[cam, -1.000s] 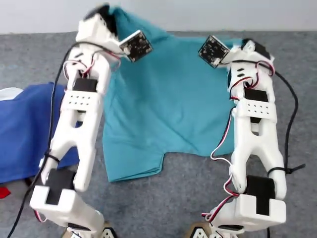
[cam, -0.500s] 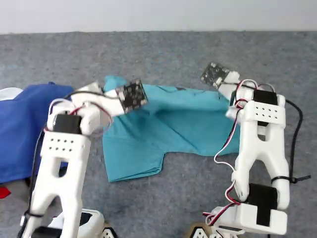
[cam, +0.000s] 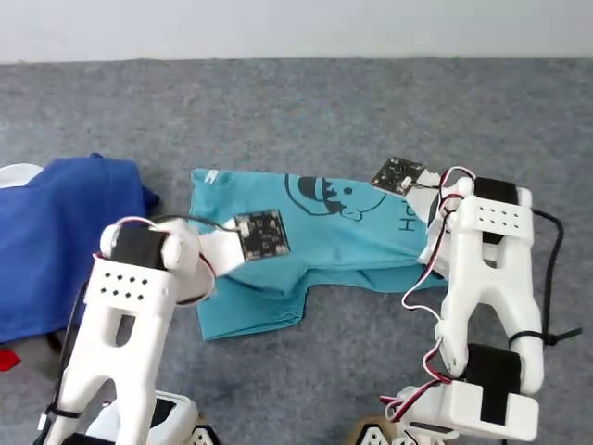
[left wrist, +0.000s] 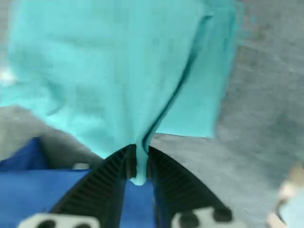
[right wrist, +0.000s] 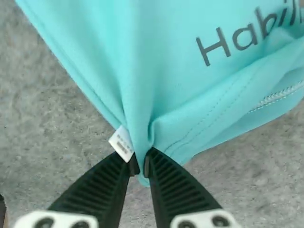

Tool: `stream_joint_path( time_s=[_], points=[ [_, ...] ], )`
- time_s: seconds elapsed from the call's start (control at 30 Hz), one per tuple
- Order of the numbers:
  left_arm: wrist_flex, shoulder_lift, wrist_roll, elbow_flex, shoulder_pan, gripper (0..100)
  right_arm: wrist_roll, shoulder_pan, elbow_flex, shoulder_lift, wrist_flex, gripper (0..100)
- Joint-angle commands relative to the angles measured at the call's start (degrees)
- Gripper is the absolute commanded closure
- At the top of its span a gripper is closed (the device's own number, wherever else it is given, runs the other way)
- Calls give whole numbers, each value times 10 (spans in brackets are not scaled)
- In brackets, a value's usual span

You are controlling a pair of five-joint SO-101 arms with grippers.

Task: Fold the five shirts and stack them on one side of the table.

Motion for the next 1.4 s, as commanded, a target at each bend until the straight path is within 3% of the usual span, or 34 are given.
stream_joint_path(
  time_s=[0.0,0.2,0.3,0.37,0.53,0.7,0.83,0.97,1.03,1.17,1.37],
  points=[
    [20,-19,-2,14,13,970,-2,13,-4,-2,7,983],
    [38,-19,72,16,13,871,-1,29,-4,-4,9,983],
    [38,-19,76,16,13,863,1,29,-6,-5,26,974],
    [39,-20,77,15,11,861,2,28,-7,-7,44,927],
    [63,-20,117,-31,10,858,-1,31,-48,-7,109,703],
    [53,-16,174,-122,9,858,-4,28,-137,-5,144,734],
    [-59,-16,282,-121,9,863,-92,6,-166,19,58,802],
    [-215,-14,386,-43,9,913,-186,-27,-162,90,-51,928],
    [-298,-14,394,19,9,964,-221,-35,-164,136,-109,991],
    [-427,-14,393,129,10,985,-267,-33,-164,217,-216,986],
    [-509,9,392,209,10,985,-268,-22,-164,297,-343,990]
  ],
)
